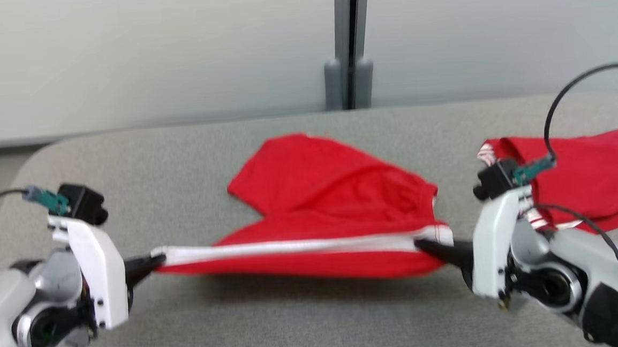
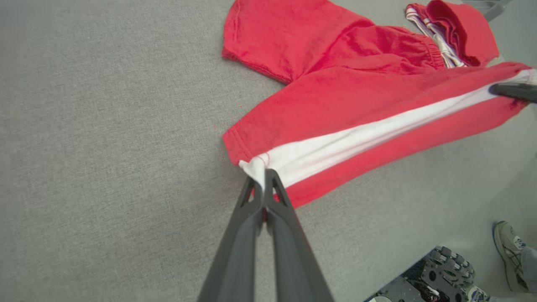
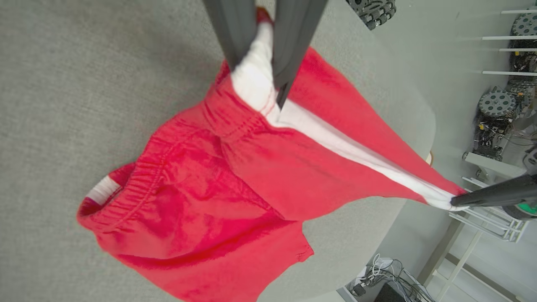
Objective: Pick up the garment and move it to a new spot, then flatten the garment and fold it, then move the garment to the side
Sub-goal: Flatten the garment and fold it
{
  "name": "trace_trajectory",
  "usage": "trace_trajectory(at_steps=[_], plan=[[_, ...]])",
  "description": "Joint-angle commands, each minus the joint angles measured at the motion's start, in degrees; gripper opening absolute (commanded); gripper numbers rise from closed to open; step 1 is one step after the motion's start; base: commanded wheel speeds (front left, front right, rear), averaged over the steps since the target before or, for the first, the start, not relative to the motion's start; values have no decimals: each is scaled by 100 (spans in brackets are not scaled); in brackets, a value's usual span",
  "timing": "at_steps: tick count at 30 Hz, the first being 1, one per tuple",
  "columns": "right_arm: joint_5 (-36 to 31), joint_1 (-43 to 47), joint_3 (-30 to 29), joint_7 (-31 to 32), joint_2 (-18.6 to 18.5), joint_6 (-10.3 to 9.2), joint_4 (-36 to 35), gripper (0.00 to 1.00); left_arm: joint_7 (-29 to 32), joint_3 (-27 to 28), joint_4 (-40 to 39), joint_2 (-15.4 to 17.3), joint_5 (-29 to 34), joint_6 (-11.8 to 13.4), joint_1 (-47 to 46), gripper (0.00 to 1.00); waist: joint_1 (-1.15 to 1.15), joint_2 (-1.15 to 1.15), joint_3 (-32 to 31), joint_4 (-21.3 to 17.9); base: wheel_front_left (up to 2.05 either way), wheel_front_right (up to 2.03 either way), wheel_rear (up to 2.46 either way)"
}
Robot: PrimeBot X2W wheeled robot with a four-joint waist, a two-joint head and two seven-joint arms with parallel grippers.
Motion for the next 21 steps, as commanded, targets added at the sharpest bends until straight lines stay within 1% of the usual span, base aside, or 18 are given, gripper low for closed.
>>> trace_trajectory(at_steps=[1,5,7,11,16,18,21], plan=[[65,243,63,130,-153,1,-128,0,124,-18,-351,211,-142,149,219,0,0,0,-434,-131,0,0,0],[167,623,149,376,-461,1,-524,0,430,-122,-1399,704,-454,543,700,0,0,0,-613,-175,0,0,0],[172,797,169,411,-618,1,-728,0,545,-169,-1844,924,-597,675,896,0,0,0,-685,-206,0,0,0],[249,1081,158,291,-870,1,-1133,0,486,-174,-2555,1304,-729,926,1216,0,0,0,-781,-278,0,0,0],[249,1230,83,112,-1050,1,-1495,0,375,-61,-3006,1587,-798,1108,1301,0,0,0,-739,-391,0,0,0],[218,1199,45,56,-1057,1,-1567,0,373,-22,-3062,1626,-776,1145,1227,0,0,0,-654,-459,0,0,0],[224,1087,-50,19,-1013,1,-1570,0,399,62,-2992,1598,-743,1136,1070,0,0,0,-492,-559,0,0,0]])
